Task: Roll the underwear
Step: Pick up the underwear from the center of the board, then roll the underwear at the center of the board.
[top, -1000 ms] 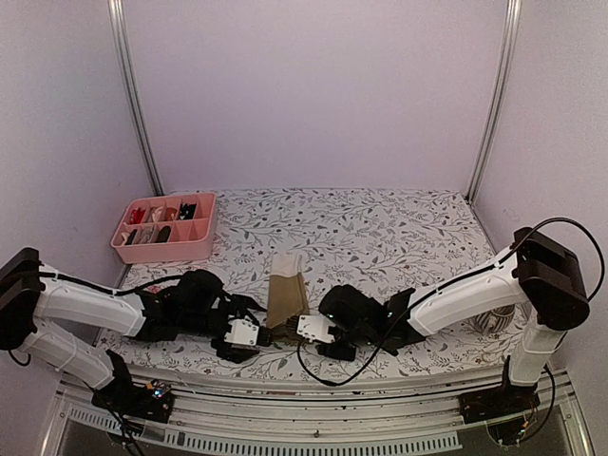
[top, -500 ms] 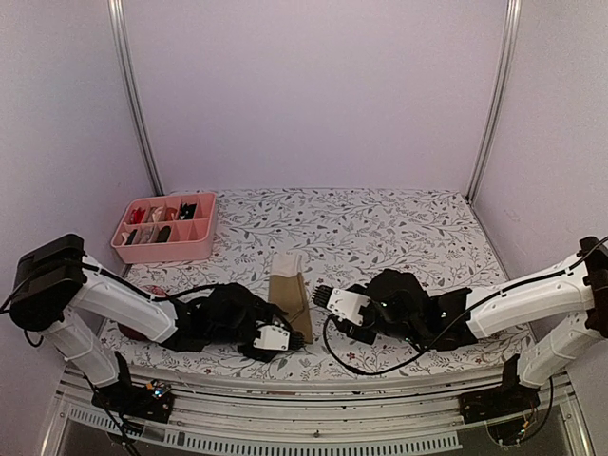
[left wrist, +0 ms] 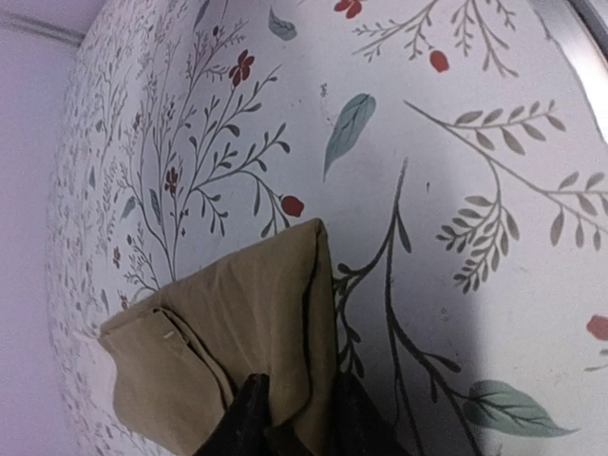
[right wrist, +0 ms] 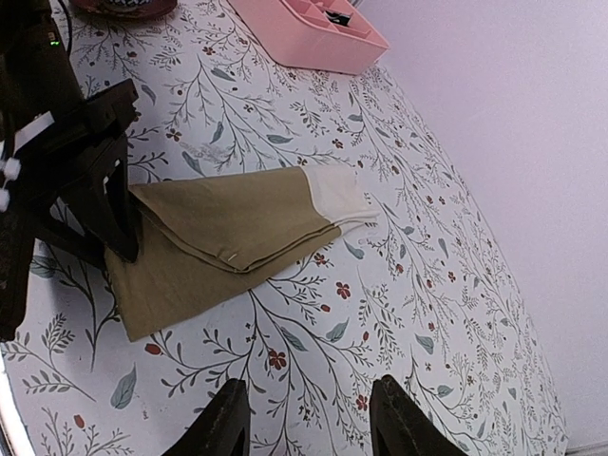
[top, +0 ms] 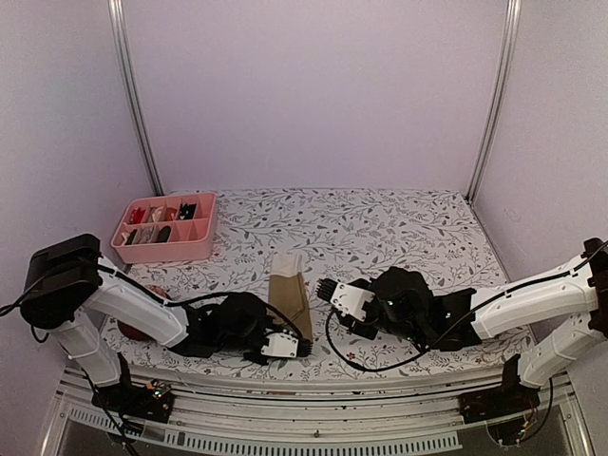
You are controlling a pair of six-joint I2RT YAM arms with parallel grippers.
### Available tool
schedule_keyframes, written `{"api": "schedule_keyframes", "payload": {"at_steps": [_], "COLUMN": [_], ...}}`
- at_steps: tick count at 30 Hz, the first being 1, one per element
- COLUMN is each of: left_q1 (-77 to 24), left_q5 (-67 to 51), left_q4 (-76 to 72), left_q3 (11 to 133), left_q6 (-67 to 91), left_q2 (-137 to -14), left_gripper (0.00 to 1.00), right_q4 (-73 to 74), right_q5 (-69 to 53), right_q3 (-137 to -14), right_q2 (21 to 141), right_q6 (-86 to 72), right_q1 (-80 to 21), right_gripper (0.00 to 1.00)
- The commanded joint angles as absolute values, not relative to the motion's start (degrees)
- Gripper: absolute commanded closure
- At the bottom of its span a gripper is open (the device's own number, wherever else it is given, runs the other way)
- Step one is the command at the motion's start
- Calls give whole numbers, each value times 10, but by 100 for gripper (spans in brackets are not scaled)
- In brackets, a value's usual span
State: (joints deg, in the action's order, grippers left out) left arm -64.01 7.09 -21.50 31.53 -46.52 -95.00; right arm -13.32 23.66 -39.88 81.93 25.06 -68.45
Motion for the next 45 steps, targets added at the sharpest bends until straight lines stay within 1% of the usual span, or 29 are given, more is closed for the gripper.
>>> {"api": "schedule_keyframes", "payload": {"at_steps": [1,2,3,8,16,19,24,29,34,38,41,44,45], "left_q1": [-648,-646,-643,-610,-524,-499,-462,-431,-407,-393,-384,-376,-374], "left_q5": [56,54,49,2,-152,-198,-262,-296,-323,-334,-339,-345,-347], "left_q4": [-164,-159,-151,-86,60,98,162,206,228,242,254,264,269], "left_q3": [329,332,337,372,456,481,531,573,597,613,624,638,644], "left_q6": [-448,-445,-440,-412,-376,-371,-365,-359,-352,-349,-348,-341,-340], "left_q2": [-961,-960,-960,-950,-947,-961,-997,-1037,-1058,-1075,-1091,-1109,-1114], "left_gripper": [88,96,100,100,100,100,100,100,100,100,100,100,100], "right_q4": [-139,-139,-139,-144,-157,-167,-177,-186,-192,-197,-182,-171,-171], "right_q5": [233,228,223,184,120,106,84,102,125,100,90,107,108], "right_q3": [-392,-391,-390,-383,-368,-361,-366,-401,-442,-470,-511,-544,-549], "right_q2": [828,829,831,832,816,812,834,904,976,1009,1045,1082,1089], "right_q6": [259,261,266,286,311,323,335,347,364,367,362,366,371], "right_q1": [-682,-682,-682,-683,-694,-702,-711,-713,-712,-699,-689,-688,-688], "right_gripper": [60,62,64,68,67,63,50,45,42,39,40,51,53]}}
